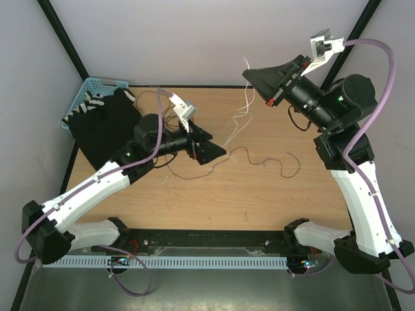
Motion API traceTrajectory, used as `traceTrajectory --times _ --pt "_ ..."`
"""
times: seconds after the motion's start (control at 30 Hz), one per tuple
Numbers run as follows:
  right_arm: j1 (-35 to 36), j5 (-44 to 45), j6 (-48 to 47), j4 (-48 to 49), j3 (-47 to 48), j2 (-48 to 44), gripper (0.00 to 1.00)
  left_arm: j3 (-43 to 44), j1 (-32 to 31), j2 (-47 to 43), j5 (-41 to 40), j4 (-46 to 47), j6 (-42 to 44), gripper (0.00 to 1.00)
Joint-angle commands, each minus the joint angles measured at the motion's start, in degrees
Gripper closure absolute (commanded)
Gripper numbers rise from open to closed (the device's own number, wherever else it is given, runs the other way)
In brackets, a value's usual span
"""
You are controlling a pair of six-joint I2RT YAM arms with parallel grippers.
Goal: Zip-tie the wires
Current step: Straighten the cable at the center of the board.
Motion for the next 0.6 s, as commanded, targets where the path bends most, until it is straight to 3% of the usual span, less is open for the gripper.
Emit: traceTrajectory --times 0.0,0.37,0.47,0.53,0.57 --pt "0.34 -0.27 1.26 3.73 -0.47 -1.83 1.0 1.48 -1.06 2.67 0.89 3.16 1.06 0.02" --pt "0.31 -0.69 0.96 3.62 -1.65 -2.84 1.0 4.89 -3.64 9.48 -0.7 4.75 0.4 0.02" --pt "0.32 -0.62 0.75 3.66 -2.02 -3.09 1.0 5.82 -5.43 11.12 1.35 5.26 0.42 0.06" --pt "0.39 -0.45 0.63 3.62 -2.21 -3.29 1.0 5.59 -6.36 11.49 1.54 5.41 0.47 0.15" --pt "0.39 -0.34 0.55 3.68 -2.3 -3.41 1.0 5.29 -6.62 11.43 1.27 5.45 0.54 0.23"
